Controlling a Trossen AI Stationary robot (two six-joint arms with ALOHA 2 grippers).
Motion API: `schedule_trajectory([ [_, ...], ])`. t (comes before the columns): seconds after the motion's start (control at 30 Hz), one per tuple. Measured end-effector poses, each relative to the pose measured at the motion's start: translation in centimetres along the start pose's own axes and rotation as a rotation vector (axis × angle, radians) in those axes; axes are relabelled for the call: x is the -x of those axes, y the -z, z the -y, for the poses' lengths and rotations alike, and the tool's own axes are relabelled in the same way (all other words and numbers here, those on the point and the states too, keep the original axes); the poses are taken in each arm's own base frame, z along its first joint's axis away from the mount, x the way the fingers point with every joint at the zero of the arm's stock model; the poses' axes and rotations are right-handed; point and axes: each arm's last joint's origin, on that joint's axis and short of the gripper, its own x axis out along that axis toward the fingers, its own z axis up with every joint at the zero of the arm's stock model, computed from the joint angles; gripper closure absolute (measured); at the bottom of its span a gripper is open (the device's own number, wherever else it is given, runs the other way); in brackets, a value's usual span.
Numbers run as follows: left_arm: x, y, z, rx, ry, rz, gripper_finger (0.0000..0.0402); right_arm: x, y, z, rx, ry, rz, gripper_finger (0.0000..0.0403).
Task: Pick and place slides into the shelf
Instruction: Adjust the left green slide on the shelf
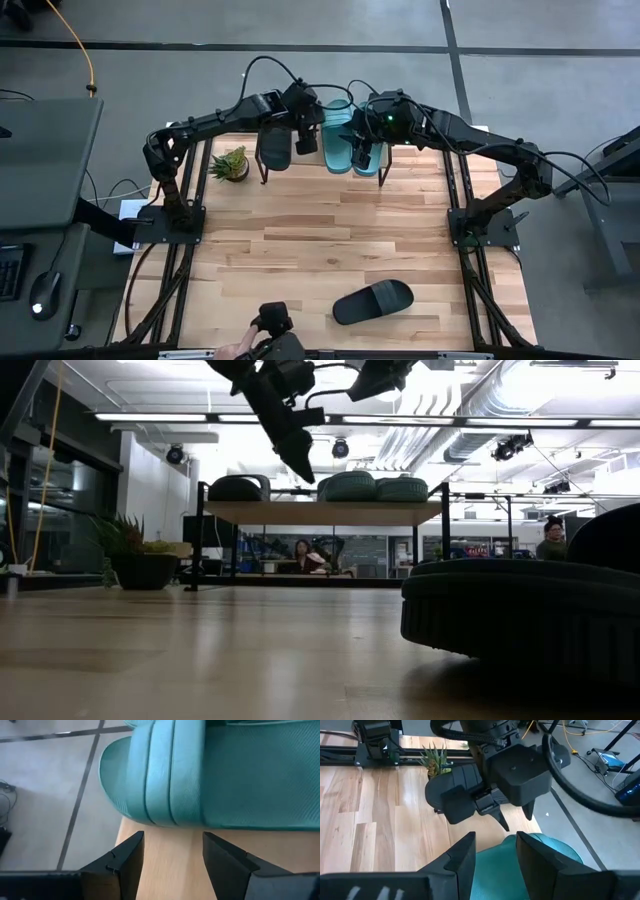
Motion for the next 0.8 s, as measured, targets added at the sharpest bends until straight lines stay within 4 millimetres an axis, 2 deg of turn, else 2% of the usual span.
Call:
schedule_trajectory([
  [0.23,-0.31,0.37,0.04,0.009,-0.002,-0.042,0.0218,0.01,-0.01,-0.07,0.001,-0.002,0.000,0.0272],
  [0.8,-0.19,-0.58,0.67,0.023,0.023,0.036,0.0218,0.01,-0.02,-0.07,0.001,-0.002,0.001,0.0272],
])
